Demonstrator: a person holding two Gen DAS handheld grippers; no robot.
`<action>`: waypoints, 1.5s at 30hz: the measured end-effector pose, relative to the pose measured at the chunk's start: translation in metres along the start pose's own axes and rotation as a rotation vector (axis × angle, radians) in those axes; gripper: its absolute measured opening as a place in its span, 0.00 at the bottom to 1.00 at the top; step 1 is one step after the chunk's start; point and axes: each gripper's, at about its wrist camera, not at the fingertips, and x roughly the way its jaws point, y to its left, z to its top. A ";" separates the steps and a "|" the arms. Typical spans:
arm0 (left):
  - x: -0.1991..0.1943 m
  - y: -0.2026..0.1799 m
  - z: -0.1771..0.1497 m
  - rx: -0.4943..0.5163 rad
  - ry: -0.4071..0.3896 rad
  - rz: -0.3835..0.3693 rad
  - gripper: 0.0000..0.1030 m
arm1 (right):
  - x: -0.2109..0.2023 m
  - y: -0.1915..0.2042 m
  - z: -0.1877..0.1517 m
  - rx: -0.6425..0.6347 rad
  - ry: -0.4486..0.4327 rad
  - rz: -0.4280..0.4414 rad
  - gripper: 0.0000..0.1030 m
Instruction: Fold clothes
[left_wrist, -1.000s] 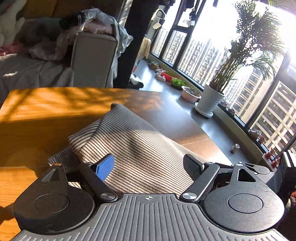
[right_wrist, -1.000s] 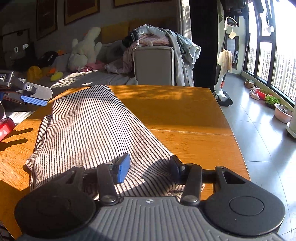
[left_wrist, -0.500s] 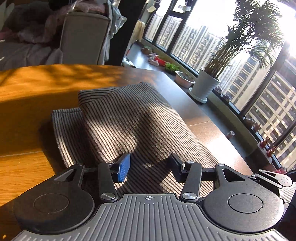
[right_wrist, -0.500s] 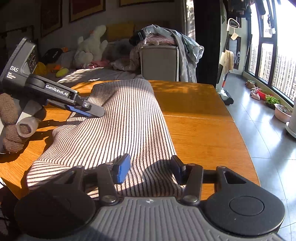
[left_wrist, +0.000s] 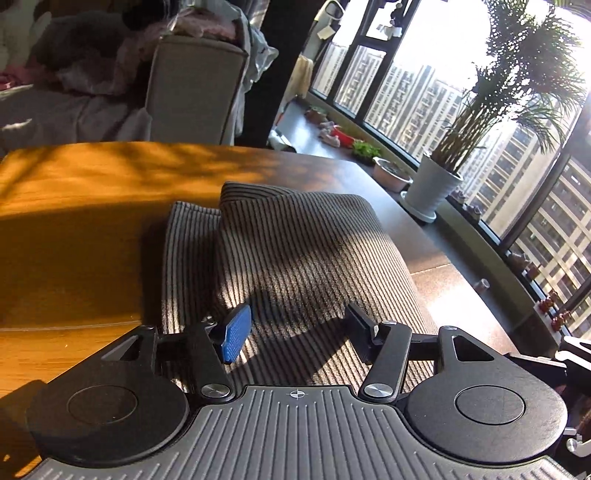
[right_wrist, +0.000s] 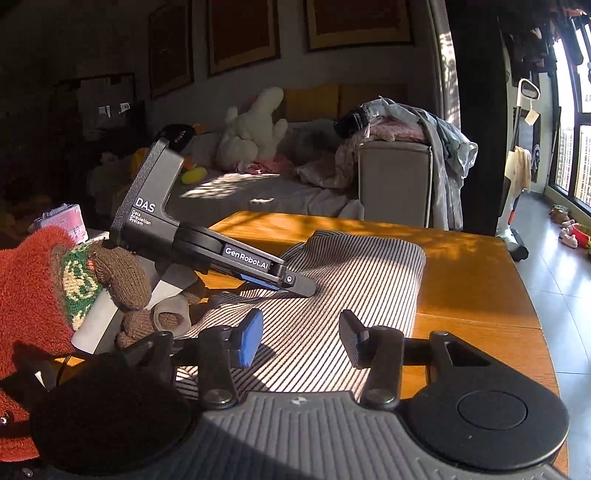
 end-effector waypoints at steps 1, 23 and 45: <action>-0.004 -0.001 -0.001 0.003 -0.001 0.004 0.63 | 0.013 0.005 -0.007 -0.026 0.051 0.007 0.46; -0.014 -0.011 -0.024 0.005 0.025 -0.041 0.64 | 0.013 -0.024 -0.012 -0.137 0.084 -0.186 0.57; -0.082 -0.039 -0.048 0.194 -0.069 0.068 0.91 | -0.022 0.048 -0.039 -0.562 0.192 0.031 0.63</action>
